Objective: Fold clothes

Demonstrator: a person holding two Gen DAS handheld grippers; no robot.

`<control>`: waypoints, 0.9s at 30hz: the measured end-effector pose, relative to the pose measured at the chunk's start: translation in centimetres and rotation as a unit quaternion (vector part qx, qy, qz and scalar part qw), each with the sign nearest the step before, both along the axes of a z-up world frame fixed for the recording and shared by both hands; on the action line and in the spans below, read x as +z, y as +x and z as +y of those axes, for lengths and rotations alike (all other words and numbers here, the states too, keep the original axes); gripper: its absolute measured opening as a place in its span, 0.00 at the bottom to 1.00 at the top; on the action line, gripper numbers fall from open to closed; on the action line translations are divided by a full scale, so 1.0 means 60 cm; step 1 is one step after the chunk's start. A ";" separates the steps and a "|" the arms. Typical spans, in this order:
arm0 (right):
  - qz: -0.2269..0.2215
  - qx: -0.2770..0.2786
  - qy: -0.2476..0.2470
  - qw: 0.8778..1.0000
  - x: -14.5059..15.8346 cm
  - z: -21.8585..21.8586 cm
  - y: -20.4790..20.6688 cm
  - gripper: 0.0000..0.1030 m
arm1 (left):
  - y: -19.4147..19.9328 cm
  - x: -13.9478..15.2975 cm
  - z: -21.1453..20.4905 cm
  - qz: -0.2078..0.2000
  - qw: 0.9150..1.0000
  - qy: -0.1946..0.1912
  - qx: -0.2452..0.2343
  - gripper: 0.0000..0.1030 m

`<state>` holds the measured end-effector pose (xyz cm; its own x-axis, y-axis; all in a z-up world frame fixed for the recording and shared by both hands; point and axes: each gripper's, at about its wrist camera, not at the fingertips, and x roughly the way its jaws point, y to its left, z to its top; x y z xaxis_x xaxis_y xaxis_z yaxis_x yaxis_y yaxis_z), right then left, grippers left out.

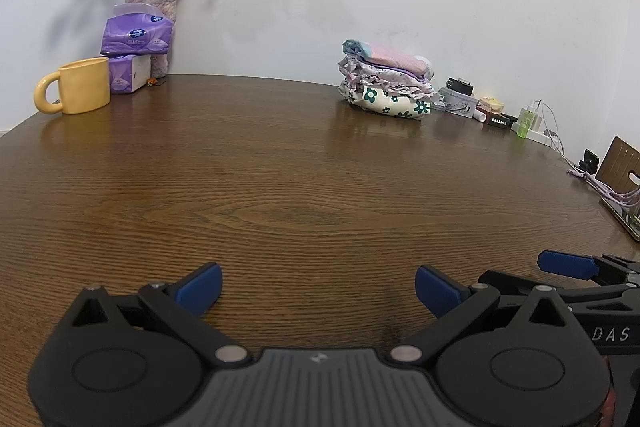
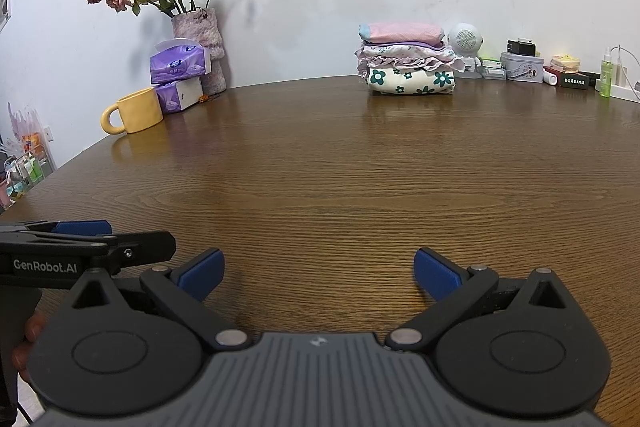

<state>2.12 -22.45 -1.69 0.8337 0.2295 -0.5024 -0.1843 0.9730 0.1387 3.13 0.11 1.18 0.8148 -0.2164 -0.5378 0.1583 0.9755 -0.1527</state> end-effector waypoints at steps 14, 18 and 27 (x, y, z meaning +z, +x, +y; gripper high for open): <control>0.001 -0.001 0.002 1.000 0.000 -0.003 -0.001 1.00 | 0.000 0.000 0.000 0.000 1.000 0.000 -0.001 1.00; 0.001 -0.001 0.002 1.000 0.000 -0.003 -0.001 1.00 | 0.000 0.000 0.000 0.000 1.000 -0.001 0.000 1.00; 0.001 -0.001 0.003 1.000 0.000 -0.002 -0.001 1.00 | 0.001 0.000 -0.002 -0.001 1.000 -0.003 -0.003 1.00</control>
<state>2.03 -22.55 -1.66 0.8331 0.2298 -0.5031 -0.1813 0.9728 0.1442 3.18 0.02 1.20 0.8145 -0.2250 -0.5347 0.1648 0.9735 -0.1585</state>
